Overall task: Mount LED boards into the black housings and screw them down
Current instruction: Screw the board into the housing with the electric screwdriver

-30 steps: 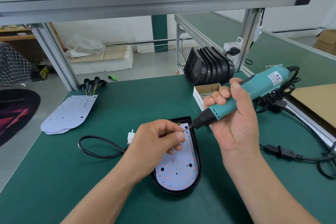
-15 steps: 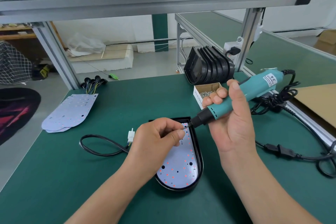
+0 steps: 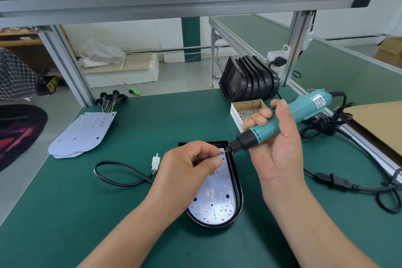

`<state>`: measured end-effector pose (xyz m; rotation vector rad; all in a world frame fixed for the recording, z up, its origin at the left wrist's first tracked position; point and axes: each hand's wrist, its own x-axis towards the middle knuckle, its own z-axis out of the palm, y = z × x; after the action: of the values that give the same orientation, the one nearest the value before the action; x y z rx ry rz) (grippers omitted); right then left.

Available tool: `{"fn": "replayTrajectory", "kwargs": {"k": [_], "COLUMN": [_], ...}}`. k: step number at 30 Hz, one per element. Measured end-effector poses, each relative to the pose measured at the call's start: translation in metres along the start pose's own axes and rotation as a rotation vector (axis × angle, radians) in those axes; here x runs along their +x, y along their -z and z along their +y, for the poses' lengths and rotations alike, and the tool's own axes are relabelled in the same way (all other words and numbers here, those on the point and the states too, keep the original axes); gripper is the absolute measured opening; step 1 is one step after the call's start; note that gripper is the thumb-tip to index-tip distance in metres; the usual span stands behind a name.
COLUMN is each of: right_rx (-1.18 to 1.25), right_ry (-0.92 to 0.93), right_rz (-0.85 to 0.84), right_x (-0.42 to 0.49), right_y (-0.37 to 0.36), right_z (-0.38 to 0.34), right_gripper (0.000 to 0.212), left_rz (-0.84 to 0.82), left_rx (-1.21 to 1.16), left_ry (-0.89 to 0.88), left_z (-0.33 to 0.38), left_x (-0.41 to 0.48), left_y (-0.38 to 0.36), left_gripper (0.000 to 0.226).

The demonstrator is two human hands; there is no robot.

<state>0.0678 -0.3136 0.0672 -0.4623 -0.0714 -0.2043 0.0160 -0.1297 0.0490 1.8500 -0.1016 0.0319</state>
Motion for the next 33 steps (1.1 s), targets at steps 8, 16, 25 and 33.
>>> {"fn": "replayTrajectory", "kwargs": {"k": [8, 16, 25, 33], "right_rx": [-0.010, 0.015, 0.028, -0.213], "right_ry": [-0.005, -0.006, 0.000, -0.102], "right_rz": [0.003, 0.006, 0.021, -0.117], "right_x": [-0.001, -0.002, -0.001, -0.021], "right_y": [0.001, -0.001, 0.002, 0.013], "right_z": [0.002, 0.001, -0.012, 0.003], "right_gripper": [0.013, 0.013, 0.013, 0.010], "left_rz": [-0.006, -0.024, -0.030, -0.086], "left_rx": [0.001, 0.003, 0.455, 0.571], "left_ry": [-0.014, -0.078, -0.257, -0.300], "left_z": [-0.003, -0.006, -0.001, -0.010], "left_x": [0.000, 0.000, 0.008, 0.016], "left_y": [-0.001, -0.002, 0.023, 0.025], "left_gripper": [0.019, 0.032, 0.025, 0.020]}}
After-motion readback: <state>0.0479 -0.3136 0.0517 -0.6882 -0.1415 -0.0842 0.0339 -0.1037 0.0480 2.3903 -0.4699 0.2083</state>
